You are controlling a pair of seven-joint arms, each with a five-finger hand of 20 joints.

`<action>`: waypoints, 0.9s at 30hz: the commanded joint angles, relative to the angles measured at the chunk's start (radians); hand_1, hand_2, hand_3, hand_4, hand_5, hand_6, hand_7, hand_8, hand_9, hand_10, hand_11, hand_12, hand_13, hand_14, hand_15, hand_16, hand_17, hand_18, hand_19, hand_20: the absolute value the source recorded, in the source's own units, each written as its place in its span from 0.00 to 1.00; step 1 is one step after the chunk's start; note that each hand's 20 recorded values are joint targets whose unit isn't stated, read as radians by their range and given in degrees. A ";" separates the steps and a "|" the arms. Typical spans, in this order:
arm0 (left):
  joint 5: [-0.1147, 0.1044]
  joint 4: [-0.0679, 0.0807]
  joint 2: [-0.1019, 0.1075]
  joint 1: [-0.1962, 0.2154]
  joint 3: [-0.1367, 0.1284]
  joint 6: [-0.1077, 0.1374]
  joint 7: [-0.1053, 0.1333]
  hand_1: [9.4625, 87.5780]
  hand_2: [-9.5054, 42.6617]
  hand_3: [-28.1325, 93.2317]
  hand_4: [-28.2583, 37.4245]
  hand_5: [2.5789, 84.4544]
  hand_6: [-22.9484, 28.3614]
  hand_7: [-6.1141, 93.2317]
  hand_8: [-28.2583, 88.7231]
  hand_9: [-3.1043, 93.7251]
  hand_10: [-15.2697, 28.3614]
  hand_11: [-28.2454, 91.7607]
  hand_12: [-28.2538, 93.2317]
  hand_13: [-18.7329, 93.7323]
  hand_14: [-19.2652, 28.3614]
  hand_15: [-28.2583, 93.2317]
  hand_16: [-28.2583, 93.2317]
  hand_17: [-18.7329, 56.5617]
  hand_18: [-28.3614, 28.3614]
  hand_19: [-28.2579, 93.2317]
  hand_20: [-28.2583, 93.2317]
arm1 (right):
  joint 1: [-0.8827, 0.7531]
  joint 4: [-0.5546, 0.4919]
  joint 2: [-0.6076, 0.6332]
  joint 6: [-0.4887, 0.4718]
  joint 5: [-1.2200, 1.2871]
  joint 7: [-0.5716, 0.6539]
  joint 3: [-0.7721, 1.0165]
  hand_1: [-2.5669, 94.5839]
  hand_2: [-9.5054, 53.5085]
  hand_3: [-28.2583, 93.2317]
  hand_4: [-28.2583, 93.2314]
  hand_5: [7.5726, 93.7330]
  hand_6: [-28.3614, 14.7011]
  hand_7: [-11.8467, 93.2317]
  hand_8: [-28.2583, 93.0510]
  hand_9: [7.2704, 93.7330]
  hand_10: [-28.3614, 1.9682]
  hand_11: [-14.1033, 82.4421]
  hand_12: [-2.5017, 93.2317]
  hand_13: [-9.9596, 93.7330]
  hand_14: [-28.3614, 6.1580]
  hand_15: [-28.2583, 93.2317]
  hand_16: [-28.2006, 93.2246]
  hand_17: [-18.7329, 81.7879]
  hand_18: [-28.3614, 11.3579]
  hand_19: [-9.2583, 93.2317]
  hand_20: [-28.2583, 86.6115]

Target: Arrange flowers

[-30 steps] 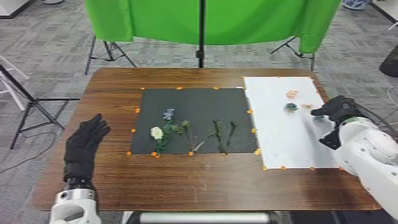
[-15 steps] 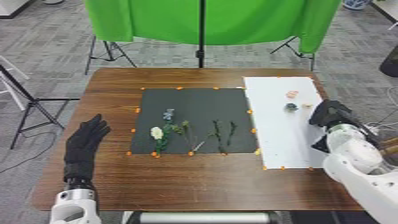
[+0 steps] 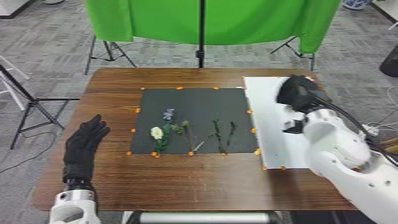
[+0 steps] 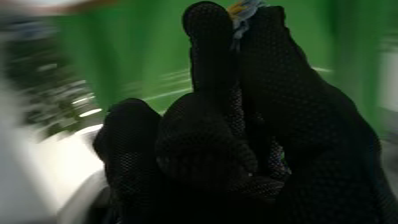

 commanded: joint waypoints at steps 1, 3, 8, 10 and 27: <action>0.002 0.009 -0.007 0.007 0.009 -0.004 -0.011 0.16 0.46 0.75 0.00 0.50 0.59 0.13 0.20 0.43 0.67 0.37 0.32 0.42 0.78 0.45 0.22 0.31 0.73 0.33 0.39 | 0.380 0.069 -0.274 -0.028 0.068 -0.145 -0.340 0.68 0.00 0.67 0.11 0.84 0.65 0.29 0.32 0.99 0.67 0.22 0.44 0.99 0.81 0.74 0.51 0.87 0.46 1.00 0.78; -0.001 0.012 -0.009 0.001 0.013 -0.004 -0.010 0.16 0.46 0.75 0.00 0.50 0.59 0.13 0.20 0.43 0.67 0.37 0.32 0.42 0.78 0.45 0.22 0.31 0.73 0.33 0.39 | 0.416 0.097 -0.323 -0.032 0.072 -0.158 -0.407 0.68 0.00 0.67 0.11 0.84 0.65 0.29 0.32 0.99 0.67 0.22 0.44 0.99 0.81 0.74 0.51 0.88 0.46 1.00 0.78; -0.005 0.013 -0.006 -0.002 0.020 -0.006 -0.008 0.14 0.49 0.73 0.00 0.50 0.59 0.13 0.20 0.42 0.67 0.37 0.32 0.42 0.78 0.45 0.22 0.31 0.73 0.33 0.39 | 0.437 0.147 -0.411 -0.094 0.073 -0.150 -0.479 0.67 0.00 0.67 0.11 0.84 0.66 0.28 0.32 0.99 0.67 0.22 0.43 0.99 0.81 0.74 0.51 0.87 0.47 1.00 0.78; -0.004 0.017 -0.004 -0.007 0.021 -0.010 -0.009 0.14 0.49 0.73 0.00 0.50 0.59 0.13 0.20 0.43 0.67 0.37 0.32 0.42 0.78 0.45 0.22 0.31 0.73 0.33 0.39 | 0.440 0.173 -0.432 -0.103 0.071 -0.148 -0.497 0.67 0.00 0.67 0.11 0.83 0.66 0.28 0.32 0.99 0.67 0.22 0.43 0.99 0.81 0.74 0.51 0.87 0.47 1.00 0.78; -0.005 0.023 0.006 -0.017 0.023 -0.025 -0.019 0.13 0.49 0.73 0.00 0.50 0.59 0.13 0.20 0.43 0.67 0.37 0.32 0.42 0.78 0.45 0.22 0.31 0.73 0.33 0.39 | 0.422 0.262 -0.467 -0.178 0.043 -0.119 -0.533 0.65 0.00 0.67 0.11 0.82 0.67 0.28 0.31 0.97 0.65 0.22 0.44 0.98 0.80 0.75 0.52 0.87 0.46 1.00 0.79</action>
